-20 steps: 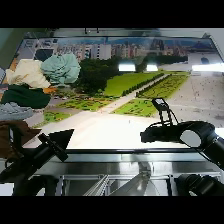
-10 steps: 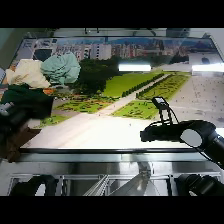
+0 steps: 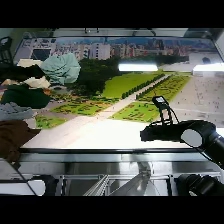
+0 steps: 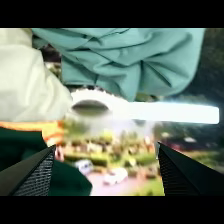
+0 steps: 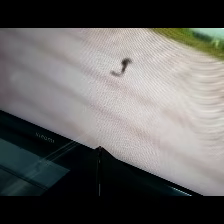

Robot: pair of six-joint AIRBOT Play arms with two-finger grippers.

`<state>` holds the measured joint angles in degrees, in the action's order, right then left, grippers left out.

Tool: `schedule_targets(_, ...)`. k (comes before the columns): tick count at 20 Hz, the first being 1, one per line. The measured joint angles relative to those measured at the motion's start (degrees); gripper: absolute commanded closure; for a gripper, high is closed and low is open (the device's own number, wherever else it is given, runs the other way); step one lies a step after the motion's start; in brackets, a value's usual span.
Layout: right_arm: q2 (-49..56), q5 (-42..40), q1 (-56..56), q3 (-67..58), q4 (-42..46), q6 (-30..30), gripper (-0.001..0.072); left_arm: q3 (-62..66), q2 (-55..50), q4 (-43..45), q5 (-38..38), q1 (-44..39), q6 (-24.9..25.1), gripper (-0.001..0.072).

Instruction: Fold the shirts.

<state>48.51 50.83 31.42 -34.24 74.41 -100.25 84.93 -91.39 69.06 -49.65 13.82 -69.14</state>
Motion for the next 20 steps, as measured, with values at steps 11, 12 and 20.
schedule_targets(11, 0.02, -0.04, 0.0, 0.0, 0.0, 0.0, 0.0691, 23.54, -25.94, -0.04, -2.29, -4.79, 0.68, -0.0009)
schedule_targets(12, 0.02, -0.04, 0.0, 0.0, 0.0, 0.0, 0.0691, 24.76, -27.26, -0.04, -2.64, -4.9, 0.7, -0.0008)
schedule_targets(20, 0.04, -0.2, 0.0, 0.0, 0.0, 0.02, 0.0691, 30.51, -33.38, 1.01, -8.7, -5.11, 0.83, 0.0685)
